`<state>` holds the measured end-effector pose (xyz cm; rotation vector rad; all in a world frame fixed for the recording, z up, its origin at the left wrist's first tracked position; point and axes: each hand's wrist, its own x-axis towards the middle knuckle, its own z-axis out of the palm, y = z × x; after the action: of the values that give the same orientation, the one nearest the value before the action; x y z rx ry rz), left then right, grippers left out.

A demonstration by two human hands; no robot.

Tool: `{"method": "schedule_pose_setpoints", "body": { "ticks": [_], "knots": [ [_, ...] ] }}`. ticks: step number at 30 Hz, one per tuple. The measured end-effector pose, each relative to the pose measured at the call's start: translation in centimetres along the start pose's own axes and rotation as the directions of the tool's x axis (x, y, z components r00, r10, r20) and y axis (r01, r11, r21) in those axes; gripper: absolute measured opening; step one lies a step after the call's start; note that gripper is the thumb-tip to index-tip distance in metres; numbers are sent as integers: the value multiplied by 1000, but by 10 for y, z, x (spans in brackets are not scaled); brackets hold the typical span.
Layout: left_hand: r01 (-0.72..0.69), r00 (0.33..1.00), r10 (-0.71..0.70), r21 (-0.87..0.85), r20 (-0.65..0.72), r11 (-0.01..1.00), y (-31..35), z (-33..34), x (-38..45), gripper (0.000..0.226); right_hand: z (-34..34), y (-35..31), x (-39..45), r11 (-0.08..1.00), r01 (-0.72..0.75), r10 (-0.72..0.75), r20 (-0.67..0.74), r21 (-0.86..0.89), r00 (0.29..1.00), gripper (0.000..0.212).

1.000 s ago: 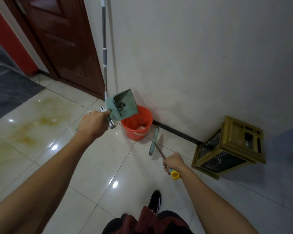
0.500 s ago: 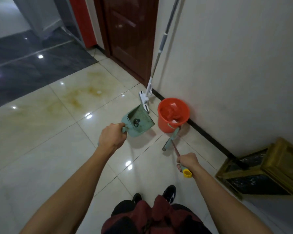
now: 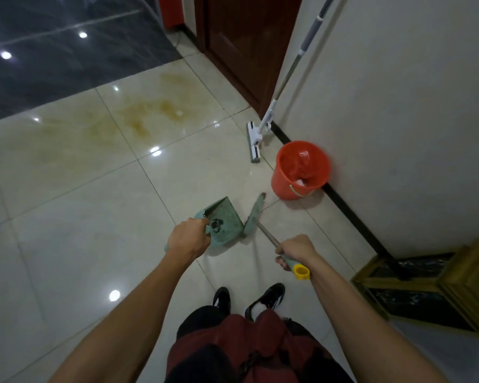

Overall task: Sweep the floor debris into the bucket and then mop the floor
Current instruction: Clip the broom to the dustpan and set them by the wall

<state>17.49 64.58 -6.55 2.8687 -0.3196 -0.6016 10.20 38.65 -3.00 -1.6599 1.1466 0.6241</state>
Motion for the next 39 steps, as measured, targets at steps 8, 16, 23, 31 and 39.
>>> {"method": "schedule_pose_setpoints", "body": {
  "ticks": [8,16,23,31,39],
  "knots": [
    [-64,993,52,112,106,992,-7,31,0,24,39,-25,-3,966,90,-69,94,-243,993,9],
    [-83,985,62,129,161,988,-14,65,-5,33,73,-26,-18,942,110,-64,153,-316,986,25],
    [-73,974,65,28,217,997,-1,72,-12,46,97,-23,-27,860,203,-115,210,-469,971,19],
    [-93,954,80,34,288,995,15,72,-2,76,98,-29,-25,847,201,-107,212,-491,971,18],
    [-66,933,69,-19,354,998,19,88,-10,93,99,-26,-27,834,226,-118,237,-503,964,15]
  ]
}}
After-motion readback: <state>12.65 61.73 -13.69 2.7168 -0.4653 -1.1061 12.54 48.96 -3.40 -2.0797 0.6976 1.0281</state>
